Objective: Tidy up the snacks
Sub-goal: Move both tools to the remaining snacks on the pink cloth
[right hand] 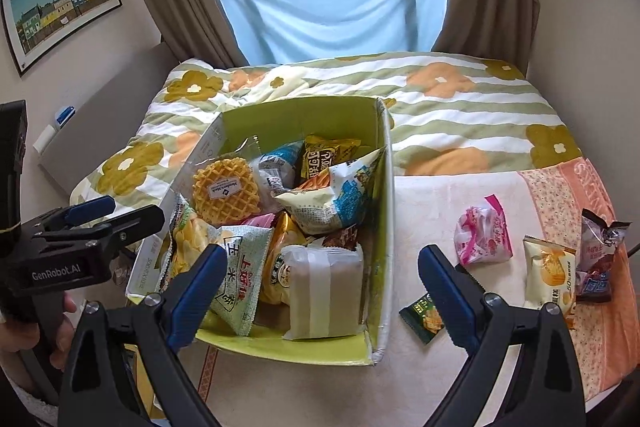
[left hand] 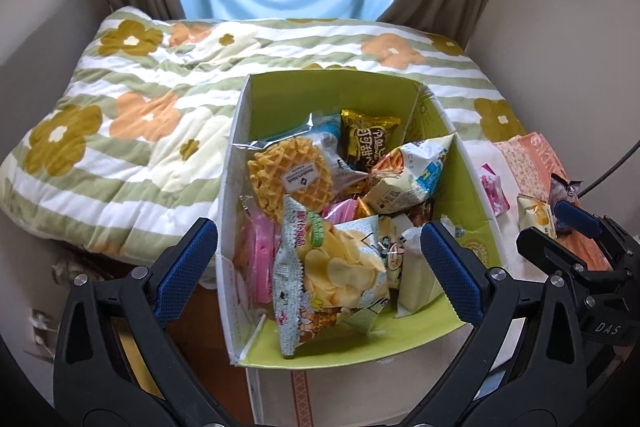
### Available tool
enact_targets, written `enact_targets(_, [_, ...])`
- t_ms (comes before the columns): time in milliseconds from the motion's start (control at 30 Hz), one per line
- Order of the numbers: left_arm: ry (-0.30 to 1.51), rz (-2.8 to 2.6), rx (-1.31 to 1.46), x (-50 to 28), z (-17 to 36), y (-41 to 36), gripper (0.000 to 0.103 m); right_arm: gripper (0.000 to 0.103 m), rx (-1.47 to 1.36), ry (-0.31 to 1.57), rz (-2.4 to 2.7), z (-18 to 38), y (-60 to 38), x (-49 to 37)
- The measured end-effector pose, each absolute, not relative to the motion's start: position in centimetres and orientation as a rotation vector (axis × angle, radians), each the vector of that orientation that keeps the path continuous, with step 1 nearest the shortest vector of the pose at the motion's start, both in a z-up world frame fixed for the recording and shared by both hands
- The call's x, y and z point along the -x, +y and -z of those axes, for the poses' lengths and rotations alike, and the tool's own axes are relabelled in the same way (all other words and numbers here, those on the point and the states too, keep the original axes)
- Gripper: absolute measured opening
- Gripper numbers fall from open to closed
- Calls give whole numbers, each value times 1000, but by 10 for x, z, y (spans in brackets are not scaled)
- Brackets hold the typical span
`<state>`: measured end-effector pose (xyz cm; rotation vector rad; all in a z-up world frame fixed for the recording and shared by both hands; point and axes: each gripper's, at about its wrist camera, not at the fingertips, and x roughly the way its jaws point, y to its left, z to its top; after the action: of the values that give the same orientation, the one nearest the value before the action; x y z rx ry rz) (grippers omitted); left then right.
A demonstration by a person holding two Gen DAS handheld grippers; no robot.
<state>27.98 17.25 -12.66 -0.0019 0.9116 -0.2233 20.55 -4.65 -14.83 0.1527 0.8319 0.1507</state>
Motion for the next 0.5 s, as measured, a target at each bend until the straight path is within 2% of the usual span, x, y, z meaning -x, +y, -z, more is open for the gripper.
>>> enact_targets(233, [867,248,-4,-274,108,115,101,95,-130,778,-13,137,-123,-197])
enact_targets(500, [902,302,-35,-267,108,4,101,95,-178,795,118,137,-248,-183])
